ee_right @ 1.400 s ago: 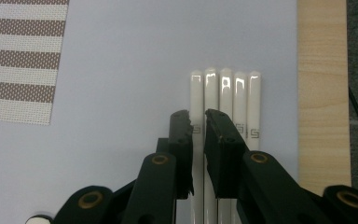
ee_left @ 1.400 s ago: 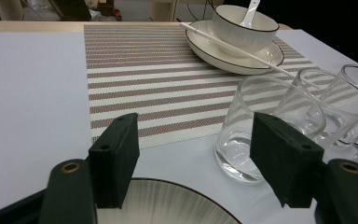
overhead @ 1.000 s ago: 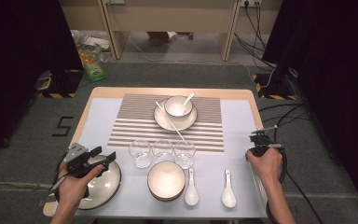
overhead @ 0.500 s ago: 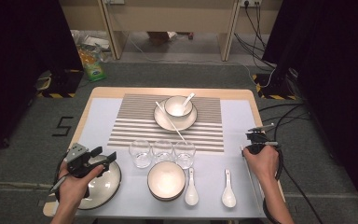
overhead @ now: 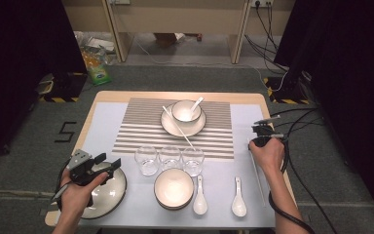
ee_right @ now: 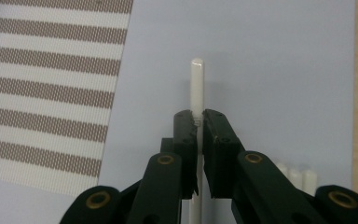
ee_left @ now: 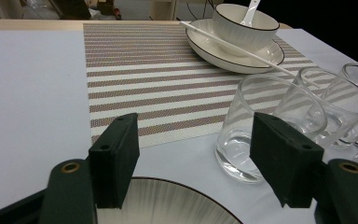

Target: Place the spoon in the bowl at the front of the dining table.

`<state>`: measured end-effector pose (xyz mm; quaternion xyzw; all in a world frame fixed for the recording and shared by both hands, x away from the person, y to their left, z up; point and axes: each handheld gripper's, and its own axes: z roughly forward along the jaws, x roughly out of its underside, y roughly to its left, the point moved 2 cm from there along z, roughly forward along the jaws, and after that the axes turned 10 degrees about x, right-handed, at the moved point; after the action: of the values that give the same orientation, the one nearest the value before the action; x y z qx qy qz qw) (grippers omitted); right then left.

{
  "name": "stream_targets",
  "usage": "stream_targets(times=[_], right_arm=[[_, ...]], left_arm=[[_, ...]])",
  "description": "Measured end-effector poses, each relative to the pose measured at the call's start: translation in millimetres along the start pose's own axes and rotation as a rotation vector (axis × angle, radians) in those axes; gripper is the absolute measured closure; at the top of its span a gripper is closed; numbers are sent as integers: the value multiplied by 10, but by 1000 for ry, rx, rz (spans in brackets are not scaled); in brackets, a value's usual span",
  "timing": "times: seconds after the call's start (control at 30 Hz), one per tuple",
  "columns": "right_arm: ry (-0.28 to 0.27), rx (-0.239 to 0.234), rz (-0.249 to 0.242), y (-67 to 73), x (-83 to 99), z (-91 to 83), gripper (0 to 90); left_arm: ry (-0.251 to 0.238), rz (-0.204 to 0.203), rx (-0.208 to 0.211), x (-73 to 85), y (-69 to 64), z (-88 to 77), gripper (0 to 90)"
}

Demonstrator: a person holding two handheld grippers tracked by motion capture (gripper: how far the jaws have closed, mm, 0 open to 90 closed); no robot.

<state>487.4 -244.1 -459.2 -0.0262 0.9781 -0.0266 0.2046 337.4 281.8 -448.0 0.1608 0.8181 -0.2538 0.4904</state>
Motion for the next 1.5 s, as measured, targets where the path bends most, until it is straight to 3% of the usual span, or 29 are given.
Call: stream_targets(times=[0.63, 1.5], right_arm=[[-11, 13, 17, 36, -292, 138, 837], [-13, 26, 11, 106, -437, 253, 836]], left_arm=[[2, -3, 0, 1, 5, -1, 323], [-4, -10, 0, -1, 12, -7, 323]])
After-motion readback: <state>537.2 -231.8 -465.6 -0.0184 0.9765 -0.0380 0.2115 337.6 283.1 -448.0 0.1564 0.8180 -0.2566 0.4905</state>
